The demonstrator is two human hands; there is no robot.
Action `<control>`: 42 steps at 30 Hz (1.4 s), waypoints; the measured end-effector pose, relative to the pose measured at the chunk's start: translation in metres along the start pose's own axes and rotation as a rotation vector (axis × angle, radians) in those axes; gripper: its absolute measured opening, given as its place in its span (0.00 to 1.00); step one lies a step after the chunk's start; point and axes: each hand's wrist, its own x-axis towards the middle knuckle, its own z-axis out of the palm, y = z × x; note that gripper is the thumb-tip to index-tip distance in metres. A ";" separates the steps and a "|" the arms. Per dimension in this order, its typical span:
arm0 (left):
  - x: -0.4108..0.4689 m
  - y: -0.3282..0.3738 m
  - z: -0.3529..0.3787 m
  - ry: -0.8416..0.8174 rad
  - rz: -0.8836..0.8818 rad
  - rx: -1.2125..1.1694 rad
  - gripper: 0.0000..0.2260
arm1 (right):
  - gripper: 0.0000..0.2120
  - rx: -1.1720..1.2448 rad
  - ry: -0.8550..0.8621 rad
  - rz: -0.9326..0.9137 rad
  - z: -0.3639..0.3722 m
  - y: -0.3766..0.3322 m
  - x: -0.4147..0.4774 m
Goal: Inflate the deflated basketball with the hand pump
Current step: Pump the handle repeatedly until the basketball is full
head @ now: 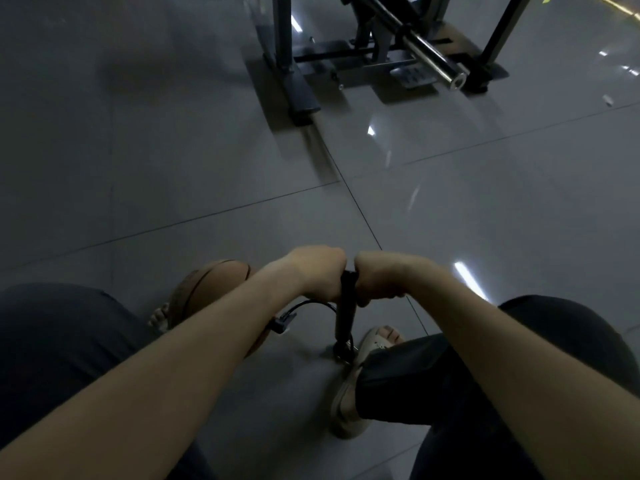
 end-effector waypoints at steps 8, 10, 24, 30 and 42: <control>0.020 -0.006 0.064 0.053 0.035 0.075 0.11 | 0.08 -0.067 0.050 -0.058 0.049 0.020 0.040; 0.019 -0.006 0.080 0.064 0.043 0.087 0.07 | 0.08 -0.093 0.056 -0.049 0.065 0.023 0.044; -0.014 0.020 0.042 -0.095 0.110 0.065 0.06 | 0.07 -0.046 -0.009 -0.004 0.060 0.014 -0.012; -0.026 0.011 -0.034 0.125 0.093 -0.023 0.12 | 0.06 0.083 0.042 -0.012 -0.027 0.005 -0.043; 0.012 -0.005 0.087 0.190 0.104 0.130 0.06 | 0.05 -0.125 0.077 -0.016 0.067 0.018 0.035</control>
